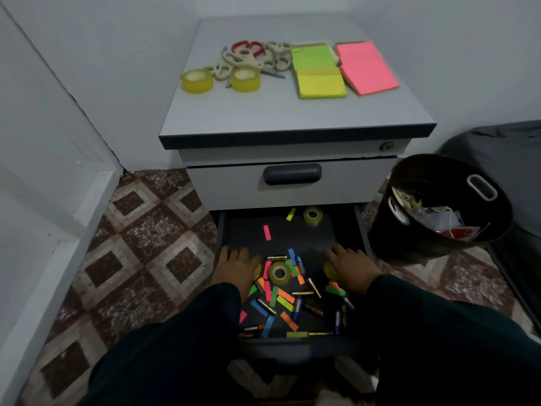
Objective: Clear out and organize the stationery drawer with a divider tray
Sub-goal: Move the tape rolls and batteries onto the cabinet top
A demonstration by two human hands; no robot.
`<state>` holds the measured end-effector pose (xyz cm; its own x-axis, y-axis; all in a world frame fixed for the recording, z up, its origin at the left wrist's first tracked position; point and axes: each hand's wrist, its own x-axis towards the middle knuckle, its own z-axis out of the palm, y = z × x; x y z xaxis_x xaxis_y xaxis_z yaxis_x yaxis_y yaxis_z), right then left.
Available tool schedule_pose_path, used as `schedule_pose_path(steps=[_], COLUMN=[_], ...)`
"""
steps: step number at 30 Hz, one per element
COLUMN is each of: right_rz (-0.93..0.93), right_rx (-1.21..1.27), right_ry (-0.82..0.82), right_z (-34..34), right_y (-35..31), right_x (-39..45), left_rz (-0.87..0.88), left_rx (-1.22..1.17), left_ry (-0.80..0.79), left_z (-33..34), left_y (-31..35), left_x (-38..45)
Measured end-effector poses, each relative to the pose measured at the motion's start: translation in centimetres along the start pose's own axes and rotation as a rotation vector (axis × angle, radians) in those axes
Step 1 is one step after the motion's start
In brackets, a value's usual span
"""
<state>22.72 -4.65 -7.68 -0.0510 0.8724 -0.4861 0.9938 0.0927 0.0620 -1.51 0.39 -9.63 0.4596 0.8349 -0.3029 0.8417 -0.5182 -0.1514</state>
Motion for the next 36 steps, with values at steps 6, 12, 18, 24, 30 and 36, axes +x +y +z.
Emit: schedule_pose_path(steps=[6,12,18,24,30,36], right_rz=[-0.027,-0.144,-0.200,-0.258,-0.307,-0.298], right_rx=[0.164,0.215,0.173,0.122,0.103,0.071], right_ry=[0.056,0.250,0.336,0.414,0.476,0.504], right_z=[-4.5,-10.9,-16.6,-21.1,-24.7,-27.0], right_y=[-1.0,-2.8,-4.4,-5.6,-6.6,-6.9], right_x=[-1.4,-3.1,-4.0,-4.4,-3.8,-2.2], left_rz=[-0.112,-0.093,-0.034,-0.047,-0.094,-0.198], left_rx=[-0.329,-0.556,-0.505,-0.461,-0.436,-0.404], left_ry=[0.040,0.192,0.349,0.477,0.523,0.480], left_z=[-3.6,-7.7,-12.2,-16.0,-19.3,-21.5], left_y=[-0.9,-2.8,-5.3,-7.4,-9.6,-10.9], left_x=[-1.5,-3.3,-4.8,-5.7,-5.4,-3.6])
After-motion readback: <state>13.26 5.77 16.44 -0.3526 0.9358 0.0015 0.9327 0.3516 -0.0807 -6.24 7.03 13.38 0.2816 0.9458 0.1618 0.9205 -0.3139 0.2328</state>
